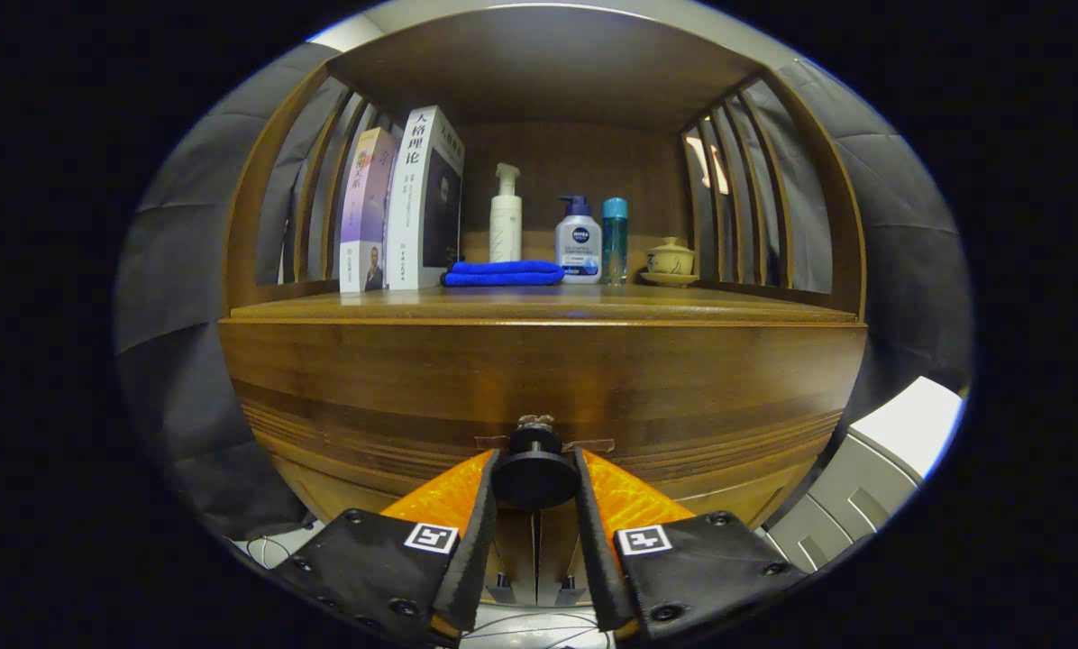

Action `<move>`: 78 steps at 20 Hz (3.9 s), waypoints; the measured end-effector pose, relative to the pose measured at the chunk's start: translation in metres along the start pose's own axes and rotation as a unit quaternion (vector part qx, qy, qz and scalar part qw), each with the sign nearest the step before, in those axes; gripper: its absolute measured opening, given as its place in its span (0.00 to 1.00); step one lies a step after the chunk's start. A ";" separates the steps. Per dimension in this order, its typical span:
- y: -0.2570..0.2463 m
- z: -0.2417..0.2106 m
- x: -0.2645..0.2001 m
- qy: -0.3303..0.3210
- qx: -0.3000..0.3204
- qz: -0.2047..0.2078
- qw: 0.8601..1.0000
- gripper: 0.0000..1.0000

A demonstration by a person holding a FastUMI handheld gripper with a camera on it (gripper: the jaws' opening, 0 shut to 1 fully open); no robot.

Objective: Pull open the drawer, take out the items inside it, and place them on the countertop above the cabinet.

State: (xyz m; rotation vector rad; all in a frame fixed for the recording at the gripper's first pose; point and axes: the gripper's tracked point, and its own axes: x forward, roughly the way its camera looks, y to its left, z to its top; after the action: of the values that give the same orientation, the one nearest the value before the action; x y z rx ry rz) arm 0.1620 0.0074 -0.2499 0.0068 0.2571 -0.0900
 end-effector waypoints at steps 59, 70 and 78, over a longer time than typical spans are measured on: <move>-0.005 -0.049 -0.173 0.031 -0.003 0.071 0.997 0.27; -0.009 -0.035 -0.188 0.041 0.009 0.086 0.995 0.50; -0.038 0.028 -0.218 -0.026 -0.040 0.079 0.996 0.89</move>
State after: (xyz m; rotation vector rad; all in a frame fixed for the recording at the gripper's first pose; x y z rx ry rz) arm -0.0440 -0.0118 -0.1671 -0.0555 0.2068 0.0784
